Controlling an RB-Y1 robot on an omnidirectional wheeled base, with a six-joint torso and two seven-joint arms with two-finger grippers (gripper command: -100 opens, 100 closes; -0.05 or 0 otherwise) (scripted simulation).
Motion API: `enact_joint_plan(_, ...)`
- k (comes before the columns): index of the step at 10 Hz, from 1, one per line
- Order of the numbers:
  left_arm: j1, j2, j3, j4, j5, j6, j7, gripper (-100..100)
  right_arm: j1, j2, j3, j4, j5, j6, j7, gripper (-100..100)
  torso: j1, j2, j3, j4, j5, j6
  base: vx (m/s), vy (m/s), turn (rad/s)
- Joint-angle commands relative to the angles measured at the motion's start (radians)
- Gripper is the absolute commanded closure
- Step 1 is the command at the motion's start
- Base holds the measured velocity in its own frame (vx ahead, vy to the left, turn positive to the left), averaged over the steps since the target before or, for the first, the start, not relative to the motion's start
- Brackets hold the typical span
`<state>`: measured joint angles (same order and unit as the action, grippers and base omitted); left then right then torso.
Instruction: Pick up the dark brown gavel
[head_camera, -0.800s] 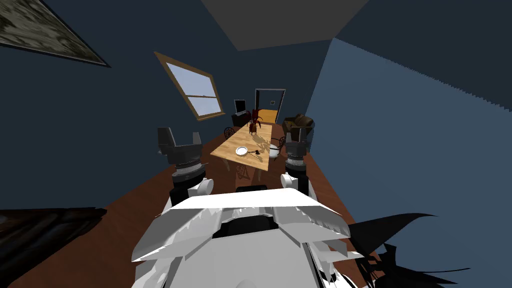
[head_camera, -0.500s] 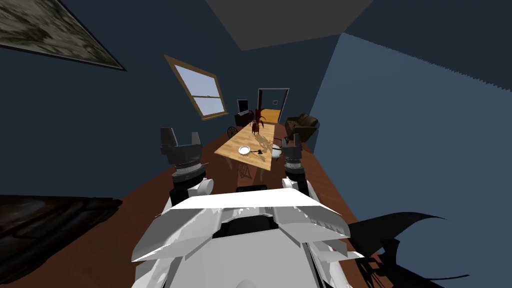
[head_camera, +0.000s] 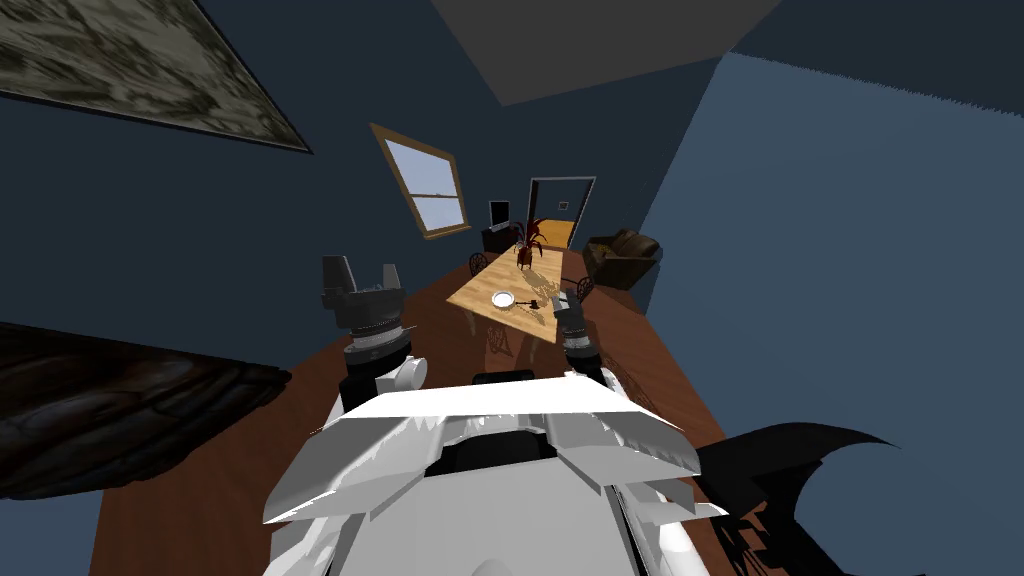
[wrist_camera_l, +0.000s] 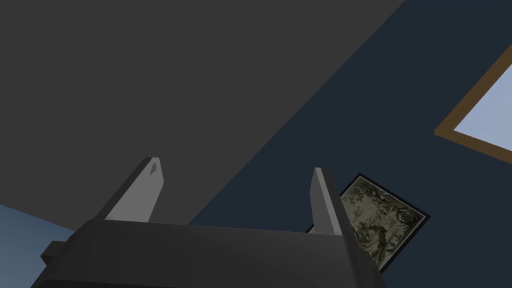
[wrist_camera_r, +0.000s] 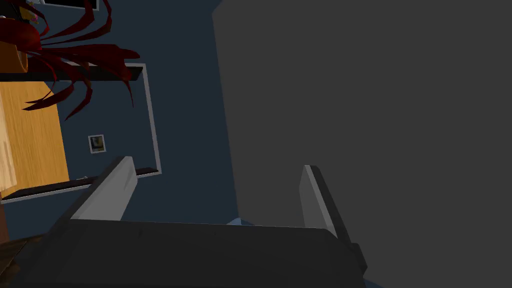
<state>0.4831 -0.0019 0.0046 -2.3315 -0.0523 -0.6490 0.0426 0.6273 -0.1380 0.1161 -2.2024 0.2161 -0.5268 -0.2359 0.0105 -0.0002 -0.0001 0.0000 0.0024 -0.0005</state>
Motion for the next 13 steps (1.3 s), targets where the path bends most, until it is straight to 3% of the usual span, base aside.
enact_joint_plan(1,0.0,0.0,0.0,0.0,0.0,0.0,0.0,0,0.04,-0.008,0.008,0.014,0.018,-0.006,-0.011,-100,0.0,0.0,0.0,0.0,0.0,0.0,0.023,0.114,0.084)
enact_joint_plan(3,0.0,0.0,0.0,0.0,0.0,0.0,0.0,0,0.104,-0.037,0.03,0.074,0.078,0.002,-0.038,-100,-0.003,0.0,0.0,0.0,-0.001,0.0,0.022,0.15,0.257)
enact_joint_plan(4,0.0,0.0,0.0,0.0,0.0,0.0,0.0,0,0.109,-0.037,0.03,0.087,0.087,0.002,-0.038,-100,0.001,0.0,0.0,0.0,0.0,0.0,0.034,0.158,0.095)
enact_joint_plan(5,0.0,0.0,0.0,0.0,0.0,0.0,0.0,0,0.146,-0.054,0.041,0.119,0.125,0.007,-0.051,-100,0.0,0.0,0.0,0.0,0.0,0.001,0.041,0.17,0.186)
enact_joint_plan(6,0.0,0.0,0.0,0.0,0.0,0.0,0.0,0,0.146,-0.054,0.041,0.128,0.125,0.007,-0.051,-100,0.001,-0.001,0.0,0.0,0.0,0.0,0.035,0.124,0.106)
enact_joint_plan(8,0.0,0.0,0.0,0.0,0.0,0.0,0.0,0,0.21,-0.095,0.064,0.201,0.193,0.018,-0.076,-100,-0.001,-0.001,0.0,0.0,0.0,0.0,0.067,0.16,0.318)
enact_joint_plan(9,0.0,0.0,0.0,0.0,0.0,0.0,0.0,0,0.219,-0.095,0.064,0.22,0.206,0.018,-0.076,-100,0.0,-0.003,-0.002,-0.001,0.0,0.0,0.066,0.05,0.179)
enact_joint_plan(10,0.0,0.0,0.0,0.0,0.0,0.0,0.0,0,0.255,-0.119,0.075,0.262,0.244,0.024,-0.087,-100,-0.006,-0.002,-0.001,0.0,-0.001,0.001,0.082,0.024,0.269)
enact_joint_plan(13,0.0,0.0,0.0,0.0,0.0,0.0,0.0,0,0.255,-0.119,0.075,0.269,0.248,0.024,-0.087,-100,-0.01,0.002,0.001,0.0,-0.002,0.001,0.018,0.006,0.06)
